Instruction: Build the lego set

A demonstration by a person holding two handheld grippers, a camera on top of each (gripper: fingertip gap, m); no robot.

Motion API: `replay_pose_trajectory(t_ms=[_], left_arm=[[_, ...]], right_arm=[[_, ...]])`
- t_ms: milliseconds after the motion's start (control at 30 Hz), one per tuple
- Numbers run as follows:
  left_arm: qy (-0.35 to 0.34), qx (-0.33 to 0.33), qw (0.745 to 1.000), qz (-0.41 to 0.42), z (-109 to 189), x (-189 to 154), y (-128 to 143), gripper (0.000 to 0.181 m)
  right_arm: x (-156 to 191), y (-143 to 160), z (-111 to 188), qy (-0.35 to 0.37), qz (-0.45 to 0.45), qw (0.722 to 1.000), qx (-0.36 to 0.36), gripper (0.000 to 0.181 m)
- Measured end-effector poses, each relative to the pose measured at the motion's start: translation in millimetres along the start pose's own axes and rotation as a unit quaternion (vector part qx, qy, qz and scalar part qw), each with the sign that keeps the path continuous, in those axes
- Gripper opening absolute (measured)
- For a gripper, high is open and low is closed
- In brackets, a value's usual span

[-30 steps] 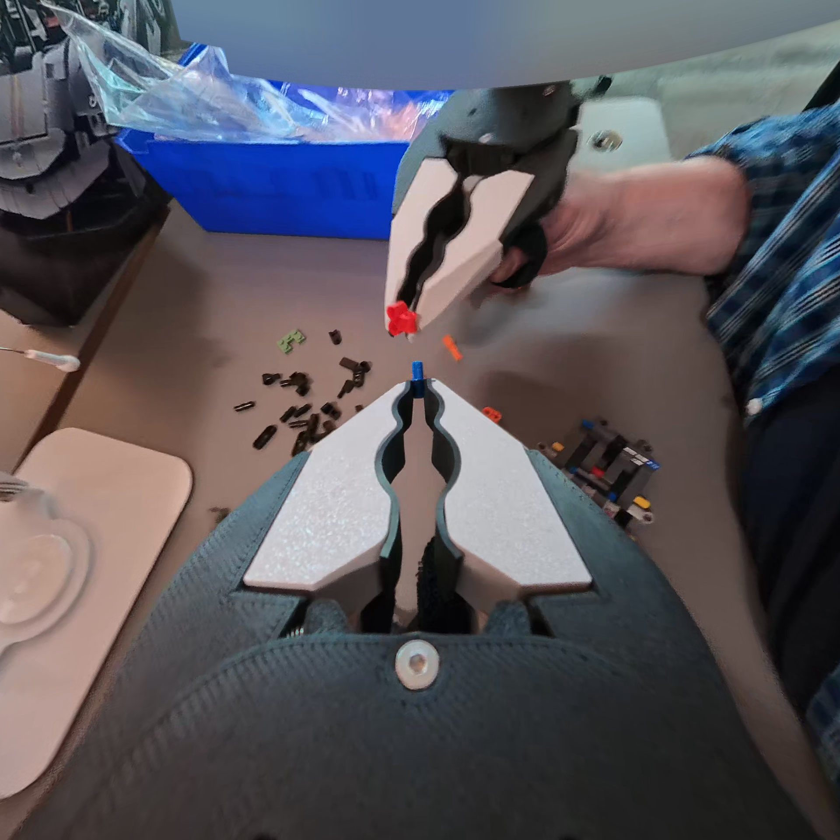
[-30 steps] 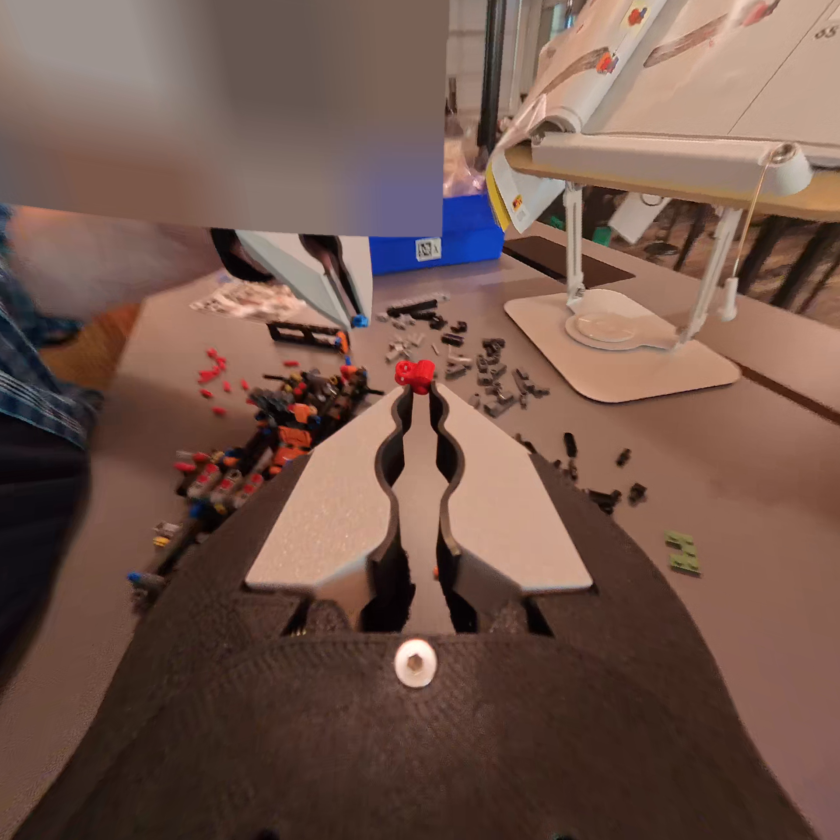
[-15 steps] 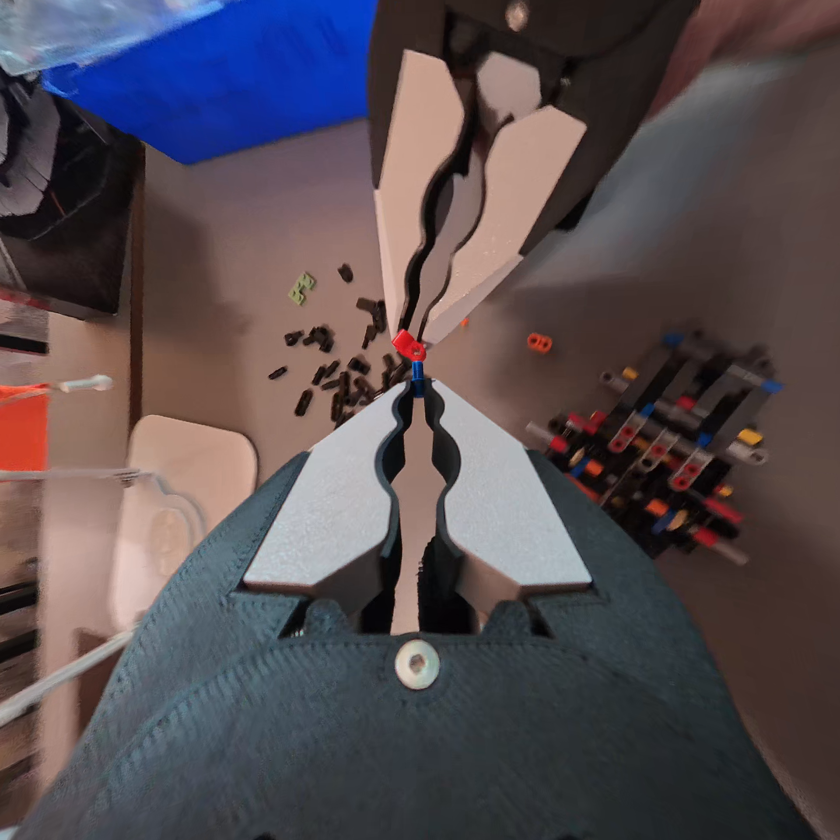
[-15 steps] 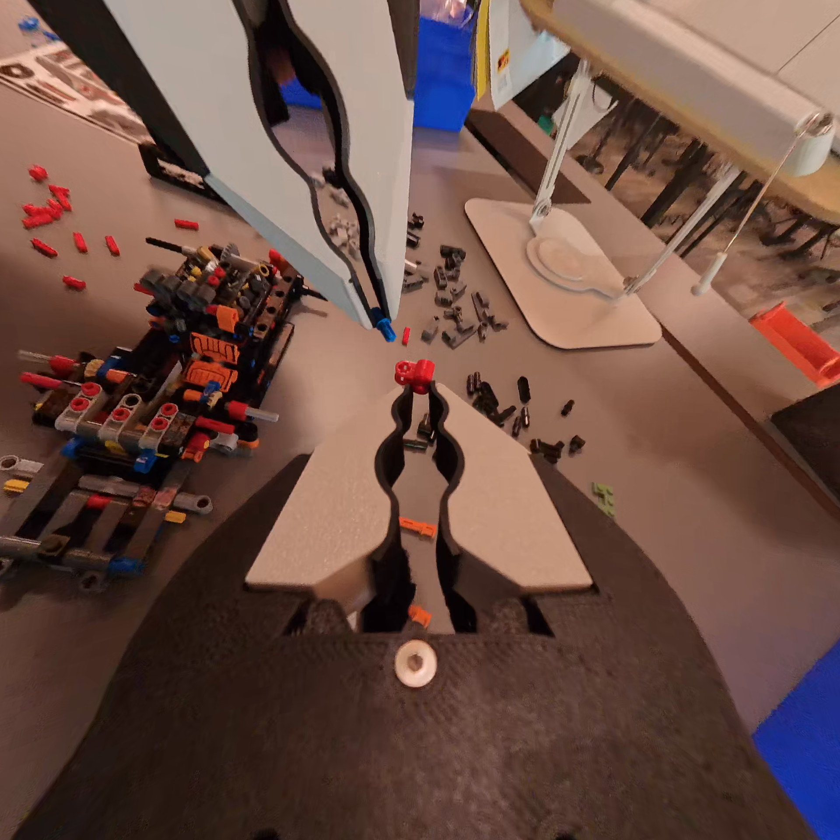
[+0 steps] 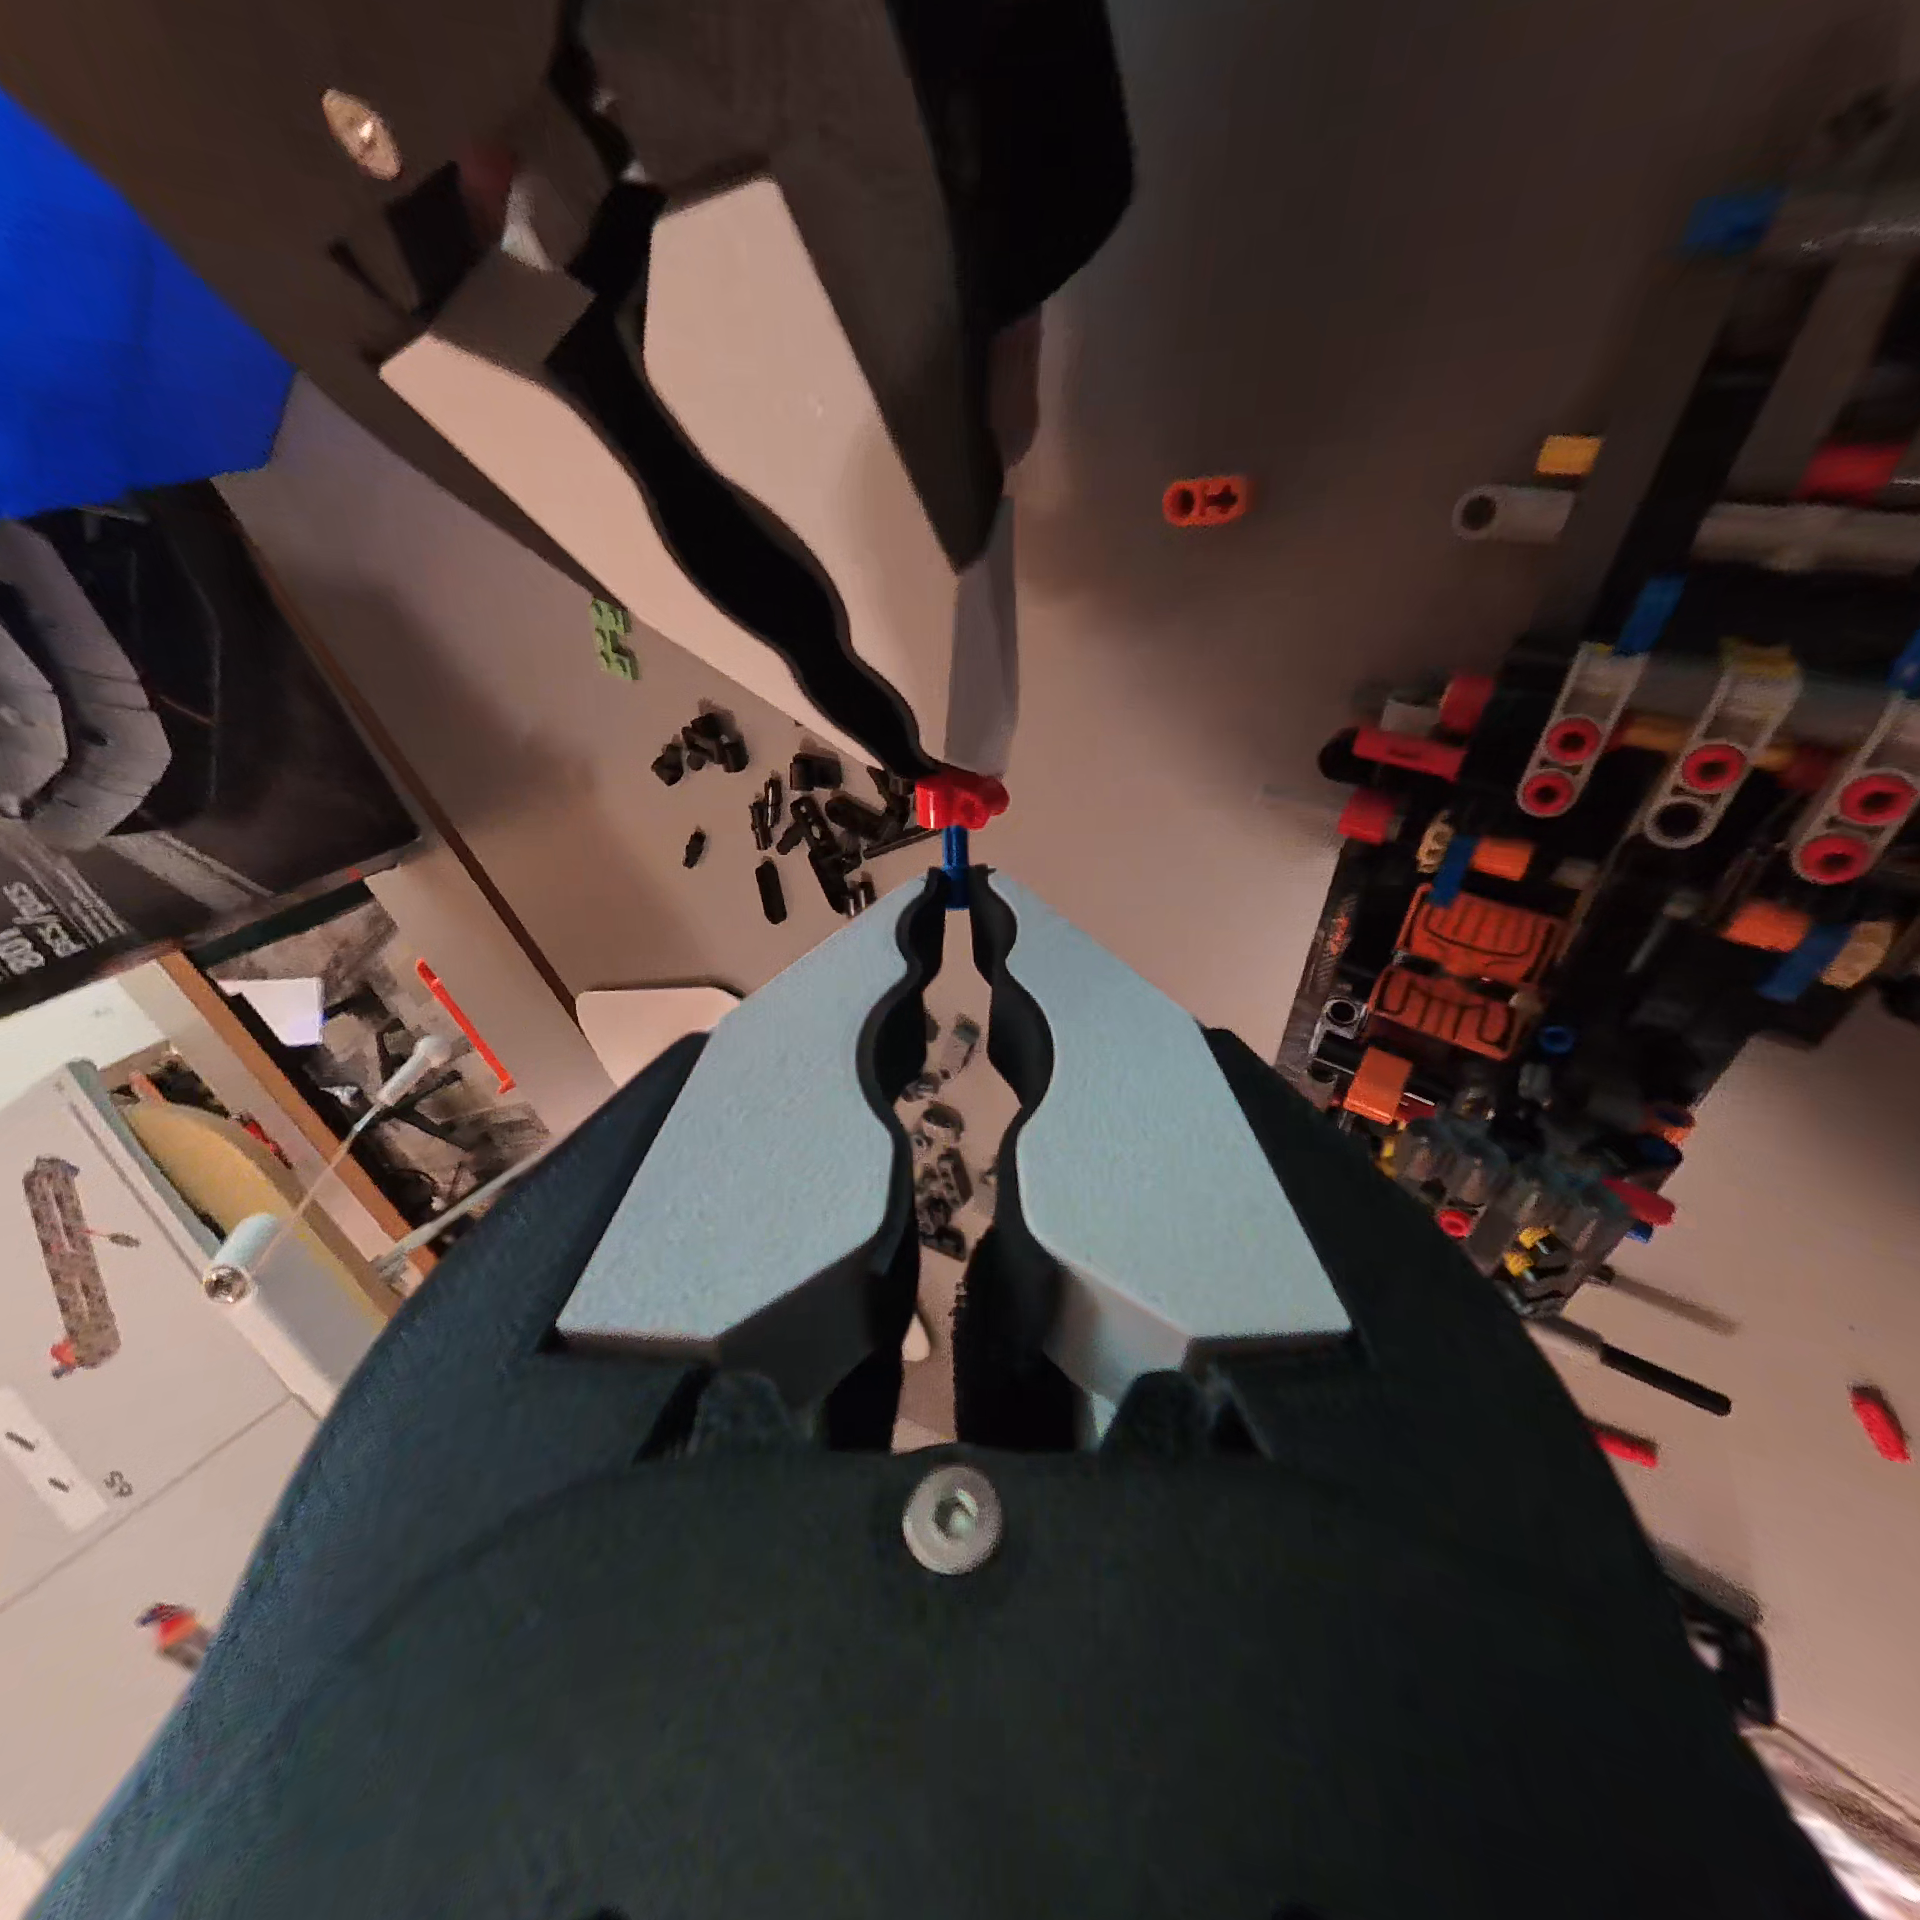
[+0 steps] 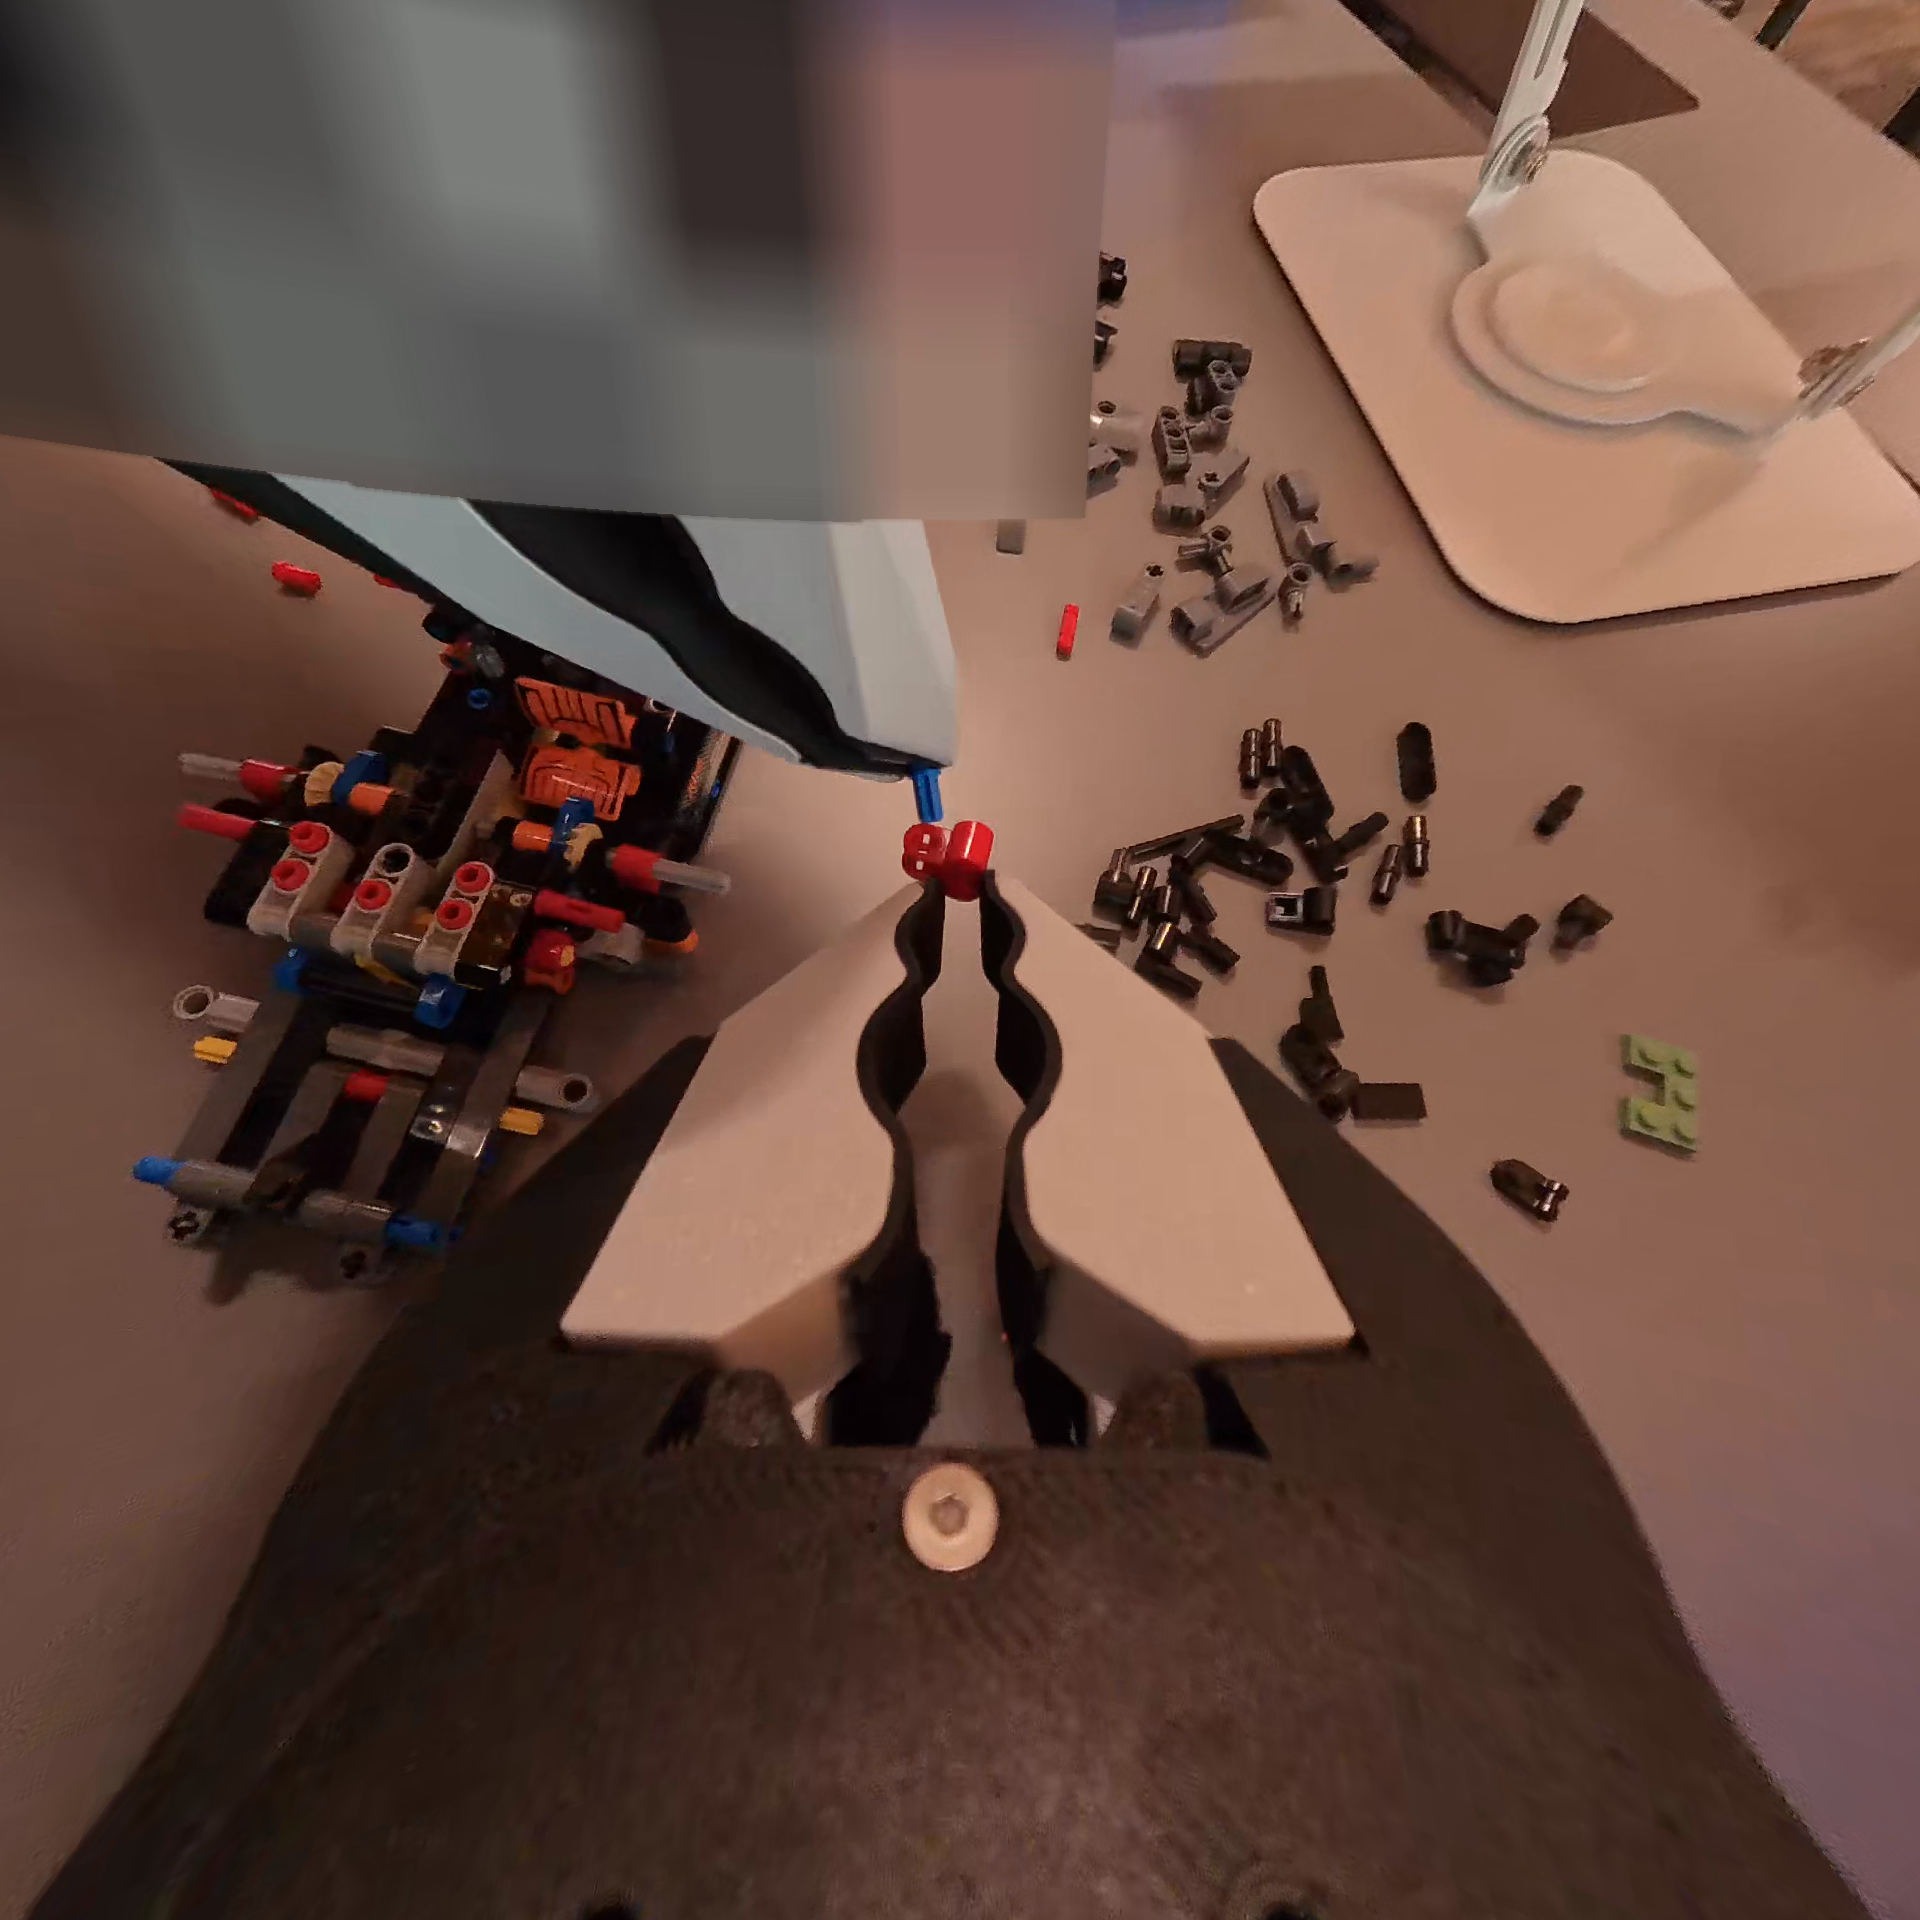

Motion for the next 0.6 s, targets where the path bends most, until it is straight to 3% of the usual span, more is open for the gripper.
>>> replay_pose_trajectory(t_ms=[33, 600], left_arm=[[0.002, 0.005, 1.0, -0.016, -1, 0, -1, 0.004], [0.04, 0.038, 0.988, -0.141, -14, -3, -14, 0.004]], right_arm=[[0, 0, 0, -0.004, -0.003, 1.0, 0.0, 0.004], [-4, 5, -1, -0.02, -0.018, 0.999, 0.036, 0.003]])
Point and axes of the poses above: each gripper's, where its closed fingertips meet, z back along the fingers, y out of its underside, x = y × z across the jaws, the point moved 10 cm from there along z, back along the fingers, and after that the axes turned 11 degrees about -z, right-handed, at the moved point
